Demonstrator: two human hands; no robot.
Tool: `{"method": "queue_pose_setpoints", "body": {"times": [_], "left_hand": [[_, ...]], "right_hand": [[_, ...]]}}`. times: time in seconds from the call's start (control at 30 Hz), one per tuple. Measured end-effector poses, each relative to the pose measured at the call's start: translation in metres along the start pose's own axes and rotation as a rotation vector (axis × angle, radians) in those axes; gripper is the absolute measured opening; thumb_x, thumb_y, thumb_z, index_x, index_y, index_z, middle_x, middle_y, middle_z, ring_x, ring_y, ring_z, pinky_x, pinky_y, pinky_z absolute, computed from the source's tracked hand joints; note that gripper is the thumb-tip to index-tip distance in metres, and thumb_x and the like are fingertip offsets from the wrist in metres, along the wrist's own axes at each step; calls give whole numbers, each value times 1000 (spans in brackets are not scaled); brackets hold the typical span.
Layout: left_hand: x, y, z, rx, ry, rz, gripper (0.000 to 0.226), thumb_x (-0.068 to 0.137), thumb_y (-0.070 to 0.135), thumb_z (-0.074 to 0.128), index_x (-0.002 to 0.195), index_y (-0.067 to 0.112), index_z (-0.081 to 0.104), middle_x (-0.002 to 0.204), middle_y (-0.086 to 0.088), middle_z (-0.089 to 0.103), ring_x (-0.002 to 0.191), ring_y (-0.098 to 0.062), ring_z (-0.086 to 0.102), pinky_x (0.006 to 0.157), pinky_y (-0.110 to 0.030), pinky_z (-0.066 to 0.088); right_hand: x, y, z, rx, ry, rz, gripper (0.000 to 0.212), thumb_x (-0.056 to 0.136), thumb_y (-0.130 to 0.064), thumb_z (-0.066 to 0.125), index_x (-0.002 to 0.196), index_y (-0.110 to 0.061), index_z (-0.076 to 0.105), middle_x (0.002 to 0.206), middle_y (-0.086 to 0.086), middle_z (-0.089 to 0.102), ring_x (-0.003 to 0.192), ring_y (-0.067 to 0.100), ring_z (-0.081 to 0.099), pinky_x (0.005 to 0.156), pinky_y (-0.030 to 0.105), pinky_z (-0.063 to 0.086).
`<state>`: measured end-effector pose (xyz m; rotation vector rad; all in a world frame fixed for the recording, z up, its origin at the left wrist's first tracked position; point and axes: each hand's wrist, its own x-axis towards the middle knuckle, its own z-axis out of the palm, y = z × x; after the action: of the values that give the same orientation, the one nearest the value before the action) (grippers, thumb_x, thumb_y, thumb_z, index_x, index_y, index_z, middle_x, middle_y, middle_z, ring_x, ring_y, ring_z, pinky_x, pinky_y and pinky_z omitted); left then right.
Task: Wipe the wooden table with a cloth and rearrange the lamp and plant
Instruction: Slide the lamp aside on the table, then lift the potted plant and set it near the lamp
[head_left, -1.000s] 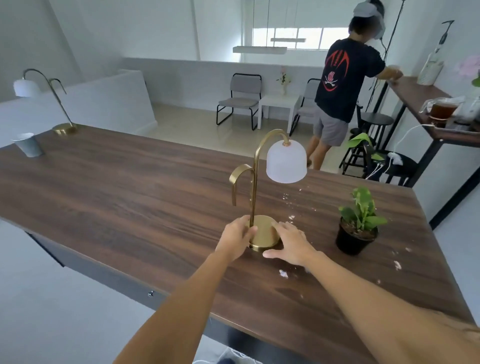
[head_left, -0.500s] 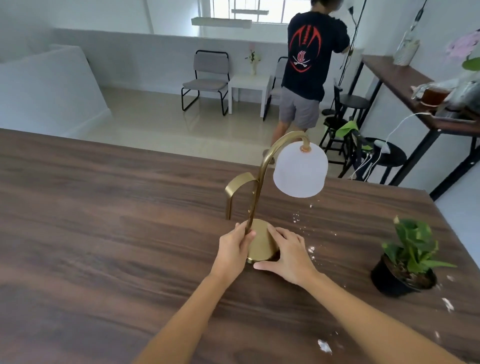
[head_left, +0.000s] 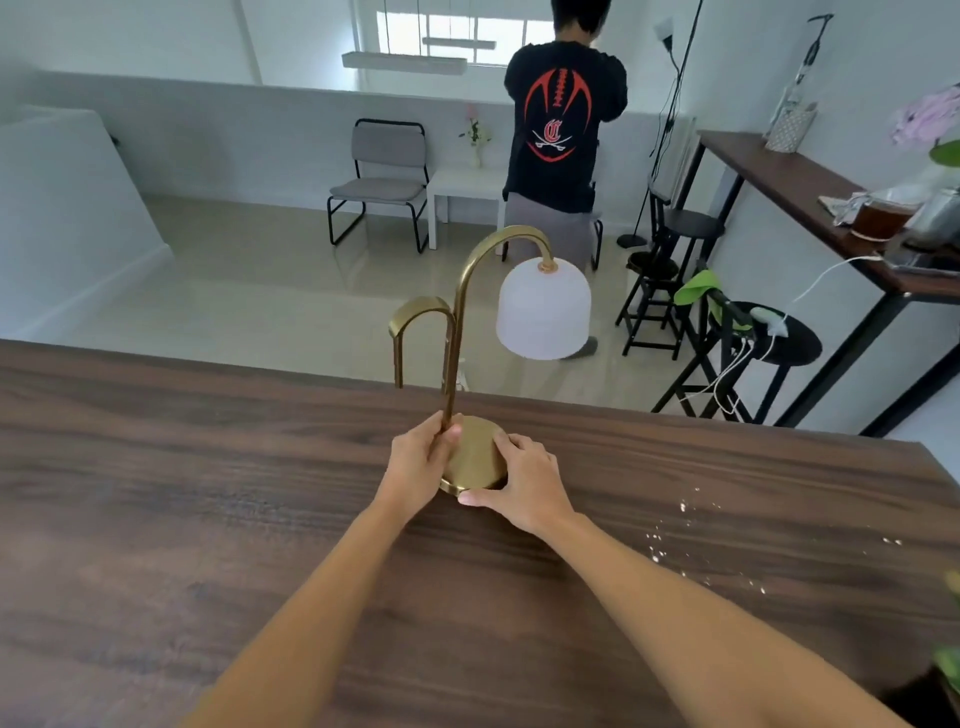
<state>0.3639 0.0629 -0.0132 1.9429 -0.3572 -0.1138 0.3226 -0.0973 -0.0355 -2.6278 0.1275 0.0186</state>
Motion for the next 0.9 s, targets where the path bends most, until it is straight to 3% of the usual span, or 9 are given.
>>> {"method": "queue_pose_setpoints", "body": {"times": [0.1,0.2,0.37,0.43,0.5,0.6,0.7,0.77,0.9], "left_hand": [[23,-12,-10,5,9,-30,31,98,29,46,122,17,61,101,15,66,99,-2,63,84,-16,49],[34,-18,-14,-5,33,-37,29,98,29,47,121,18,62,99,20,64,91,11,60,75,-6,46],[36,-16,-10,39,87,-77,23,98,31,45,110,23,63,89,11,66,84,-5,60,76,-23,46],[32,-15,-5,43,126,-123,29,98,30,45,122,23,59,108,5,67,101,-12,59,92,-29,45],[20,-15,0,81,231,-152,45,97,28,48,140,21,43,138,-2,53,128,-18,47,109,-37,35],[-21,-2,16,91,365,-105,56,95,28,51,147,24,31,151,-8,37,139,-26,35,112,-47,32],[-80,23,47,-3,272,-48,55,93,32,53,145,28,35,149,1,40,134,-20,41,107,-35,36],[-120,42,72,-85,165,-35,53,91,37,54,142,34,39,146,13,42,130,-12,44,102,-24,34],[-182,75,145,-241,-57,-36,45,88,32,61,132,35,53,136,19,54,125,1,49,102,-18,37]], "right_hand": [[23,-6,4,-17,16,8,101,67,-66,72,147,-16,35,146,8,44,133,27,39,111,43,27],[36,-12,8,-42,22,14,95,71,-62,72,147,-17,36,148,7,43,134,28,37,111,44,26],[36,-16,3,-122,-74,31,85,83,-58,62,151,-19,28,156,10,31,144,31,23,115,51,20],[24,-15,-7,-122,-143,51,82,90,-56,54,154,-21,18,161,11,21,148,33,12,117,54,14],[-6,-9,-19,-14,-146,63,80,93,-52,53,156,-20,13,163,11,15,150,29,7,120,52,11],[-89,9,-35,259,-76,13,69,95,-46,54,153,-22,26,161,4,24,149,17,15,122,41,18],[-197,42,-50,369,-1,-8,55,92,-48,57,143,-30,46,147,-11,43,137,-1,36,113,24,32],[-266,69,-63,345,82,37,46,89,-48,62,133,-36,57,137,-20,51,126,-3,49,104,16,39],[-371,117,-92,435,498,345,27,79,-18,80,95,-39,75,88,-14,73,74,6,70,67,13,52]]}}
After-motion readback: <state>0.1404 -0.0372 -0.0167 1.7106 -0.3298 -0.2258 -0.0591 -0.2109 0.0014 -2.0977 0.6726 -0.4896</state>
